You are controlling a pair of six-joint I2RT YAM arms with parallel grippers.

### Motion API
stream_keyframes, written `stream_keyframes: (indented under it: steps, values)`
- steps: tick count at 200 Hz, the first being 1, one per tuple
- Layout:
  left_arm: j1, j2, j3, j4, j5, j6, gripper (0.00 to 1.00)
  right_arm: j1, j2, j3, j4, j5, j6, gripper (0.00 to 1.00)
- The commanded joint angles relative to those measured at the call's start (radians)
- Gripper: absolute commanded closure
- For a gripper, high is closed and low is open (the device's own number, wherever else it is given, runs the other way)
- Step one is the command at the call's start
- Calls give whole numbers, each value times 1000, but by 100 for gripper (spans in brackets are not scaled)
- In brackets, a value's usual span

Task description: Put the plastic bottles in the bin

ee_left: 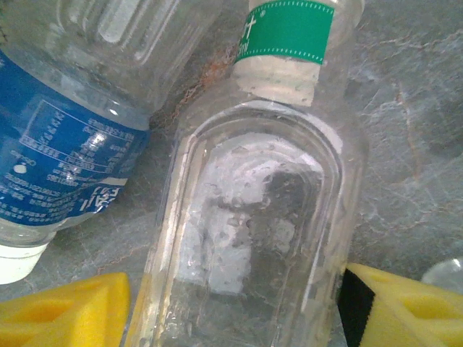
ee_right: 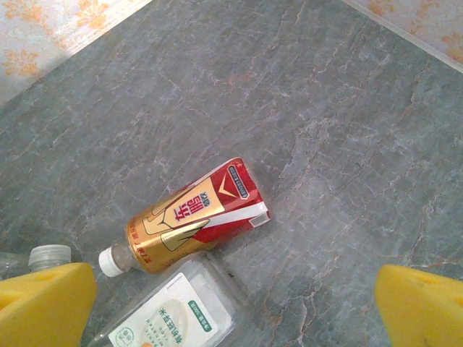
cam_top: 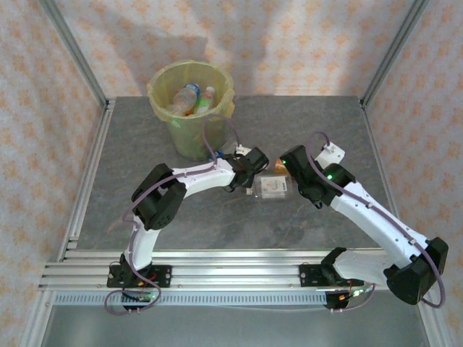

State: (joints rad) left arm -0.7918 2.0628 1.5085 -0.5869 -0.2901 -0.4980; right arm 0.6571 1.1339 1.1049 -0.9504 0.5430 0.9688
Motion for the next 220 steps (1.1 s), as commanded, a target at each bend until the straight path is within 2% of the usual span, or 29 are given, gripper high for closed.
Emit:
stream_keyframes:
  steps: [1, 56, 111, 131, 145, 173, 220]
  values:
    - [12, 22, 30, -11, -1, -7, 23, -8, 2, -10, -7, 28, 7, 1]
    - [19, 52, 55, -11, -3, 14, 25, -7, 9, -11, -5, 25, 5, 1]
    - [16, 35, 51, -12, 0, 27, 44, -8, 10, -11, -5, 24, 6, 1]
    - [7, 2, 44, -13, -2, 40, 46, -8, 10, -10, -2, 25, 7, 1]
    - [-4, -27, 40, -13, -2, 48, 52, -8, 12, -10, -2, 23, 7, 1]
    - [-28, -98, 34, -8, -1, 73, 57, -8, 10, -10, -2, 22, 8, 1]
    - [-53, -240, 69, -11, 50, 127, 58, -8, 9, -10, -5, 25, 8, 1]
